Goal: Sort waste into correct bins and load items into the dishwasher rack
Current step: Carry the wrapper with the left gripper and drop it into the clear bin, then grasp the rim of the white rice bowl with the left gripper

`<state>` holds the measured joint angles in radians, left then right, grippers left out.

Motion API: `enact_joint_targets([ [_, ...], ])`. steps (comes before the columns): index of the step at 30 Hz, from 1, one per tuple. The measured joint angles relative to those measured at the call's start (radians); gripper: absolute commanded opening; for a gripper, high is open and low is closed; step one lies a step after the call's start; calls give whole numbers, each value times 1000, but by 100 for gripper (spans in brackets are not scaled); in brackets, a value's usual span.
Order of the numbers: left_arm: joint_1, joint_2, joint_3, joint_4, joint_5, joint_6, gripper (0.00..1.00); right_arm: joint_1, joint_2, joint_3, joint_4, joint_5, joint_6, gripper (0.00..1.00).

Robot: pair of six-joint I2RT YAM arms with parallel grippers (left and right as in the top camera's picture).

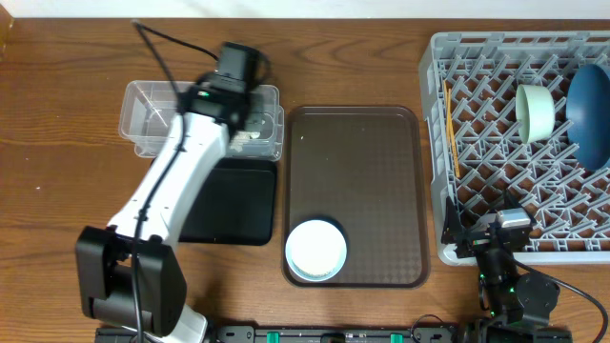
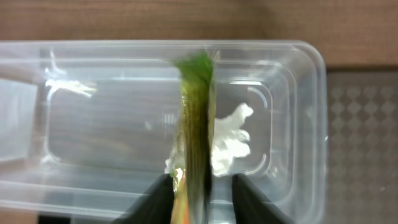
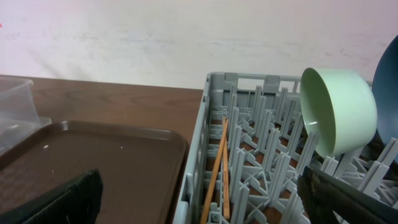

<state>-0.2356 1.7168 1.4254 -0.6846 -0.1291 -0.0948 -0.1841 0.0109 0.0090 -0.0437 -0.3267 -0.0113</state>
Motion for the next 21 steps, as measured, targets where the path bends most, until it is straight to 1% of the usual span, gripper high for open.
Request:
enact_joint_targets([
  [3, 59, 0, 0, 12, 92, 96, 50, 0, 0, 0, 0, 0, 0, 99],
  [5, 77, 0, 0, -8, 141, 144, 52, 0, 0, 0, 0, 0, 0, 99],
  [6, 79, 0, 0, -23, 163, 161, 53, 0, 0, 0, 0, 0, 0, 99],
  [8, 74, -6, 0, -48, 203, 186, 58, 0, 0, 0, 0, 0, 0, 99],
  [10, 61, -28, 0, -78, 251, 203, 59, 0, 0, 0, 0, 0, 0, 99],
  [13, 28, -93, 0, -134, 315, 199, 58, 0, 0, 0, 0, 0, 0, 99],
  [15, -8, -155, 0, -188, 348, 174, 58, 0, 0, 0, 0, 0, 0, 99],
  [18, -87, -233, 2, -289, 371, 109, 59, 0, 0, 0, 0, 0, 0, 99],
  [21, -184, -256, -5, -346, 383, 25, 58, 0, 0, 0, 0, 0, 0, 99],
])
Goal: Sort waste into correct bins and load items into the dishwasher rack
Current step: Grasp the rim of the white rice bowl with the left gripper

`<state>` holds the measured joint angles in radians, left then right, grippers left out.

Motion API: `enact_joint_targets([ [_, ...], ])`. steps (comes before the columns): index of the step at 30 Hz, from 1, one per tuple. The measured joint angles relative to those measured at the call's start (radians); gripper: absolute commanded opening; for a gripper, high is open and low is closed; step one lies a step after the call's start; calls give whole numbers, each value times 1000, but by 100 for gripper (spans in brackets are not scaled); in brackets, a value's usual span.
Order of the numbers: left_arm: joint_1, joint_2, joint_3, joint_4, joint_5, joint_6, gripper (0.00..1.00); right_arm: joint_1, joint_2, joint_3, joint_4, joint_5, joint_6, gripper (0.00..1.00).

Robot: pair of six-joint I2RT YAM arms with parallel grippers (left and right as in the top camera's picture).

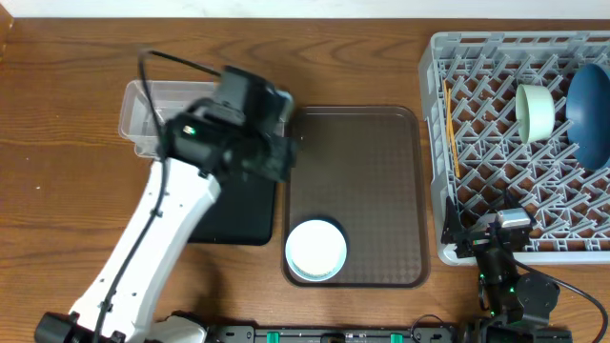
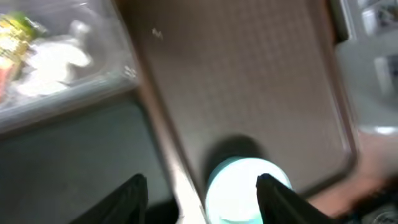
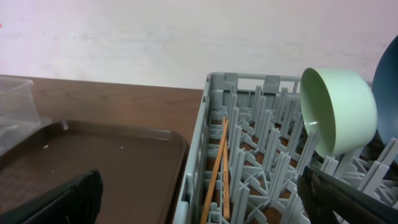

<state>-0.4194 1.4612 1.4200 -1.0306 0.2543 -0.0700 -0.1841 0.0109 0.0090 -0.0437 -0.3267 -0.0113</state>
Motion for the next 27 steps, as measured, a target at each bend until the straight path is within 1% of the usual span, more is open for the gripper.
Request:
enact_joint_targets([
  [1, -25, 0, -12, 0, -1, -29, 58, 0, 0, 0, 0, 0, 0, 99],
  [4, -126, 12, -107, 34, -2, -140, 53, 0, 0, 0, 0, 0, 0, 99],
  [7, -242, 42, -236, 148, -37, -250, 51, 0, 0, 0, 0, 0, 0, 99],
  [11, -391, 86, -367, 338, -154, -375, 48, 0, 0, 0, 0, 0, 0, 99],
  [14, -473, 134, -401, 413, -220, -434, 47, 0, 0, 0, 0, 0, 0, 99],
  [18, -517, 212, -401, 464, -266, -476, 43, 0, 0, 0, 0, 0, 0, 99],
  [20, -522, 241, -401, 473, -273, -484, 36, 0, 0, 0, 0, -1, 0, 99],
  [25, -525, 254, -402, 492, -288, -503, 29, 0, 0, 0, 0, -1, 0, 99],
  [27, -525, 254, -402, 490, -289, -506, 24, 0, 0, 0, 0, 0, 0, 99],
])
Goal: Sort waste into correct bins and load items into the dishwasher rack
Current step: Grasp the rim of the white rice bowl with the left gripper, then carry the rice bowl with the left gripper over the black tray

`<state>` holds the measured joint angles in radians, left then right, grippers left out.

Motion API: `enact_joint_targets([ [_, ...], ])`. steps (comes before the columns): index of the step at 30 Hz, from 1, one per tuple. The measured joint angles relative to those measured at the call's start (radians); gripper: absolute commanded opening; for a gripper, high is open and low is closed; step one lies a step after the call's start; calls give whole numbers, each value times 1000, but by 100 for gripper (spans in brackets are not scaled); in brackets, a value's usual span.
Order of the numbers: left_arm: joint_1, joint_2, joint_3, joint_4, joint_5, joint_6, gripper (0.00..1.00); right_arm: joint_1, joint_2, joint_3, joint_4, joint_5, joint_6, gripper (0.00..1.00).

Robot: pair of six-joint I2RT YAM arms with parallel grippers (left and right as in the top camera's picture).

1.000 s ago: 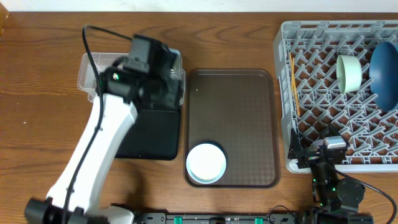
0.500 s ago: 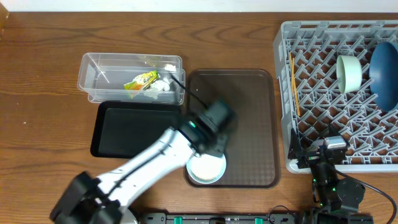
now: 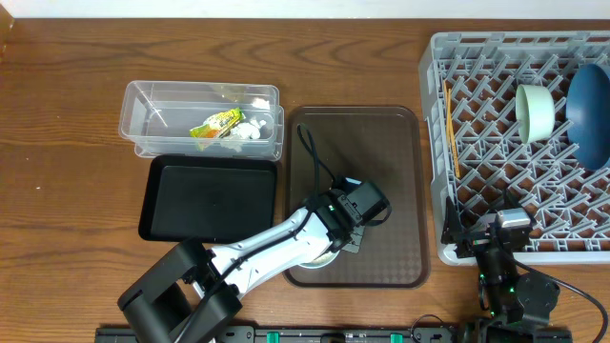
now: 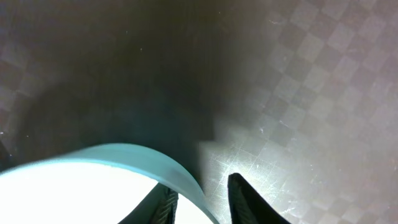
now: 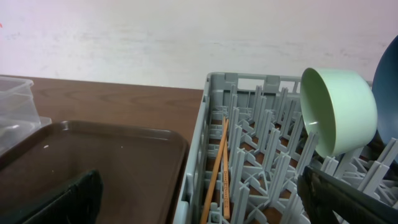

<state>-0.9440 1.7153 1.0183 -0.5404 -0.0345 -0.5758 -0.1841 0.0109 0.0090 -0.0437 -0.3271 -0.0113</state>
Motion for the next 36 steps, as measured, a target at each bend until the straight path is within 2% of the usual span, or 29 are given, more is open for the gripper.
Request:
enact_joint_targets([
  [3, 0, 0, 0, -5, -2, 3, 19, 0, 0, 0, 0, 0, 0, 99],
  [7, -1, 0, 21, -33, -4, 52, 6, 0, 0, 0, 0, 0, 0, 99],
  [14, 0, 0, 90, -74, -25, 134, 6, 0, 0, 0, 0, 0, 0, 99],
  [20, 2, -15, 198, -238, -81, 159, 6, 0, 0, 0, 0, 0, 0, 99],
  [24, 33, -113, 230, -295, -85, 161, 6, 0, 0, 0, 0, 0, 0, 99],
  [30, 200, -276, 237, -402, -51, 154, 6, 0, 0, 0, 0, 0, 0, 99],
  [34, 382, -340, 221, -425, 70, 154, 6, 0, 0, 0, 0, 0, 0, 99],
  [36, 507, -371, 182, -407, 179, 163, 6, 0, 0, 0, 0, 0, 0, 99],
])
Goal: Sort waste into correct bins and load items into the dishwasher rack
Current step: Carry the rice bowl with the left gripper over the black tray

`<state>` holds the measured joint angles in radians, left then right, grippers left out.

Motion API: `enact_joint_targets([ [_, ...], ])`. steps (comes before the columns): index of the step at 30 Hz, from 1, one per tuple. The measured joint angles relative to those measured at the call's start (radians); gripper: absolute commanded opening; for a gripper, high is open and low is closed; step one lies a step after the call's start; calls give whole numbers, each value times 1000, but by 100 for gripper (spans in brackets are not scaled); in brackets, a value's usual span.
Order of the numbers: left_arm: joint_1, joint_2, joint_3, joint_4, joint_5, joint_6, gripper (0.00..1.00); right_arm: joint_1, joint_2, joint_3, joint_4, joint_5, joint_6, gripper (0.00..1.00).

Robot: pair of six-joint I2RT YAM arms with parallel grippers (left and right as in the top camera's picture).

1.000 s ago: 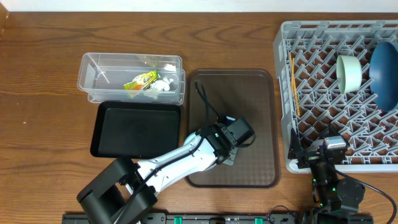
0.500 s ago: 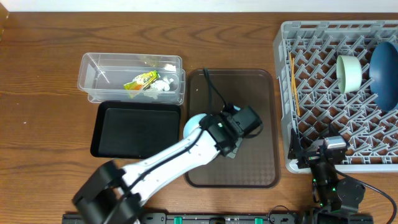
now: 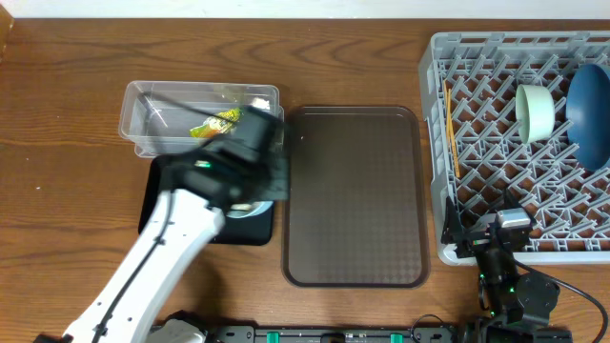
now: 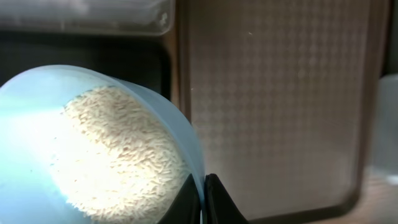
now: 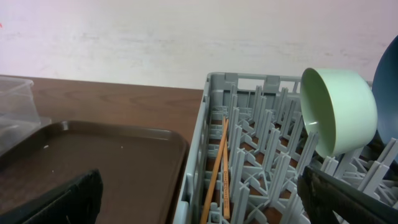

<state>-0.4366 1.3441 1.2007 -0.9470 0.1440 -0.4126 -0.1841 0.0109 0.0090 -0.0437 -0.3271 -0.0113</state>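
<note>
My left gripper (image 4: 203, 200) is shut on the rim of a light blue bowl (image 4: 93, 143) filled with white rice. In the overhead view the gripper (image 3: 262, 191) holds the bowl (image 3: 250, 206) over the right part of the black tray (image 3: 259, 232). The brown tray (image 3: 353, 195) beside it has nothing on it. A green wrapper (image 3: 217, 122) and white tissue lie in the clear bin (image 3: 152, 119). At the rack's front left corner my right gripper (image 5: 199, 208) stands wide open with nothing between its fingers.
The grey dishwasher rack (image 3: 496, 143) on the right holds a pale green cup (image 3: 536, 110), a dark blue dish (image 3: 591, 114) and wooden chopsticks (image 3: 450, 129). The clear bin lies just behind the black tray. My left arm crosses the black tray's left half.
The left gripper was at the bowl's rim on the brown tray's front left. Now it is shut on that rim and the bowl is over the black tray. The right arm has not moved.
First the left gripper held a green wrapper over the clear bin. Then the wrapper lay in the bin and the gripper was open, off toward the brown tray. Later its fingers straddled the rice bowl's rim. Now the bowl is held over the black tray.
</note>
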Motion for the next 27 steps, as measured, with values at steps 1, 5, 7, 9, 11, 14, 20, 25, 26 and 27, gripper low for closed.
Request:
enact_joint_targets([
  [1, 47, -9, -19, 13, 48, 8, 6, 0, 0, 0, 0, 0, 0, 99],
  [5, 270, -22, -134, 105, 348, 89, 6, 0, 0, 0, 0, -1, 0, 99],
  [7, 361, -22, -195, 139, 487, 132, 6, 0, 0, 0, 0, -2, 0, 99],
  [9, 452, -22, -261, 184, 636, 188, 6, 0, 0, 0, 0, -2, 0, 99],
  [11, 532, -22, -318, 231, 771, 242, 6, 0, 0, 0, 0, -2, 0, 99],
  [14, 644, -22, -389, 296, 954, 323, 6, 0, 0, 0, 0, -2, 0, 99],
  [20, 839, -22, -497, 342, 1230, 503, 6, 0, 0, 0, 0, -2, 0, 99],
  [25, 942, -21, -567, 351, 1334, 623, 6, 0, 0, 0, 0, -2, 0, 99],
  [26, 955, -19, -583, 360, 1347, 640, 6, 0, 0, 0, 0, -2, 0, 99],
  [27, 962, -15, -597, 375, 1355, 653, 6, 0, 0, 0, 0, -2, 0, 99],
])
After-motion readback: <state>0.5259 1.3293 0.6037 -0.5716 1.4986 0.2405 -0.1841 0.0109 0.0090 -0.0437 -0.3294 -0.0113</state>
